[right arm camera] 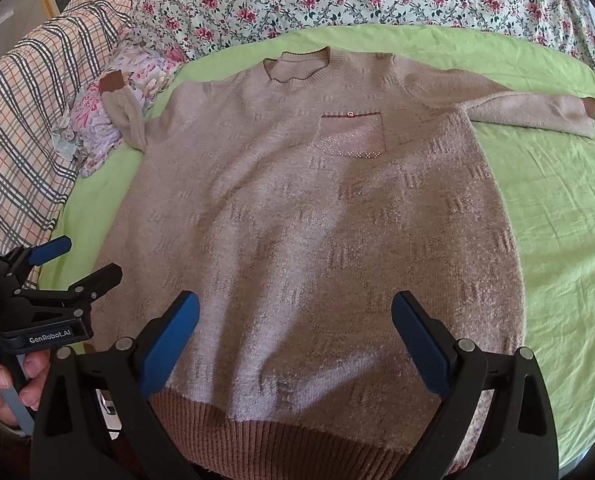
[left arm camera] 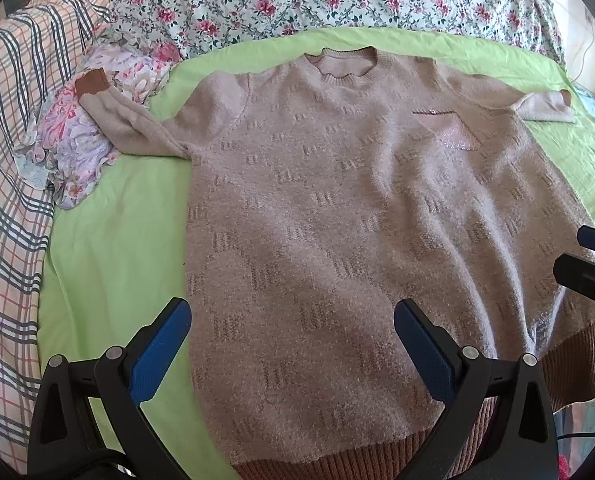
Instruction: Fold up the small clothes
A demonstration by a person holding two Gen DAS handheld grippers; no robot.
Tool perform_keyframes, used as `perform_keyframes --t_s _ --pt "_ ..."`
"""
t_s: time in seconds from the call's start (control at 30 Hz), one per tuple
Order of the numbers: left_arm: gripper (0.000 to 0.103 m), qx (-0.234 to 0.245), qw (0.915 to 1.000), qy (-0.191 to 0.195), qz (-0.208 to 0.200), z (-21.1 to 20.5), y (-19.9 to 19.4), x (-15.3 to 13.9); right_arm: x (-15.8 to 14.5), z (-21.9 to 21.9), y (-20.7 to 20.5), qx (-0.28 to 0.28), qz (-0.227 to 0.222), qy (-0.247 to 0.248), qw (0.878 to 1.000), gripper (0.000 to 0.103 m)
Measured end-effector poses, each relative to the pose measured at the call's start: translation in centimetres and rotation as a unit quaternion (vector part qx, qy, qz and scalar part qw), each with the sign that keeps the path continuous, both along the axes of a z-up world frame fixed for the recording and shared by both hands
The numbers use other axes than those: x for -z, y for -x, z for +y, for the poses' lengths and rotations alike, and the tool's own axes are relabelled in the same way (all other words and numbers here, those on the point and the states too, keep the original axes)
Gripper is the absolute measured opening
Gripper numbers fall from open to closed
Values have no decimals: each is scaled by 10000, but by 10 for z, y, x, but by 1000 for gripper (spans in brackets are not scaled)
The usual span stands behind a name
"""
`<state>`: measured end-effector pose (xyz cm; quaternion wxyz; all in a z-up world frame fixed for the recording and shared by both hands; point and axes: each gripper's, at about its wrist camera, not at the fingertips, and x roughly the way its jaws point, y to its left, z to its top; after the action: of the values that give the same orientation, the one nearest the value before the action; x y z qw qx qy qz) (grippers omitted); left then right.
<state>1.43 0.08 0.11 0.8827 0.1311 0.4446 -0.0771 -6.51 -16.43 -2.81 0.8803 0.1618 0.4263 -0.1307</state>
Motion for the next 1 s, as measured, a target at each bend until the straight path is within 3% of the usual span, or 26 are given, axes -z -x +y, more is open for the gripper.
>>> perform_keyframes --t_s 0.4,0.67,0.83,1.0 --pt "102 24 9999 -86 -135 -3 -10 4 5 -10 0 118 4 -57 9999 97" --pt "102 92 9999 -79 0 -10 -23 6 1 -29 3 322 -99 -204 9992 97" --pt "102 61 9998 -90 184 -13 -41 7 -9 -61 4 614 -253 -287 9974 97" --pt "102 -51 9998 -79 189 -15 -64 4 -20 -125 3 1074 -445 -319 9927 97"
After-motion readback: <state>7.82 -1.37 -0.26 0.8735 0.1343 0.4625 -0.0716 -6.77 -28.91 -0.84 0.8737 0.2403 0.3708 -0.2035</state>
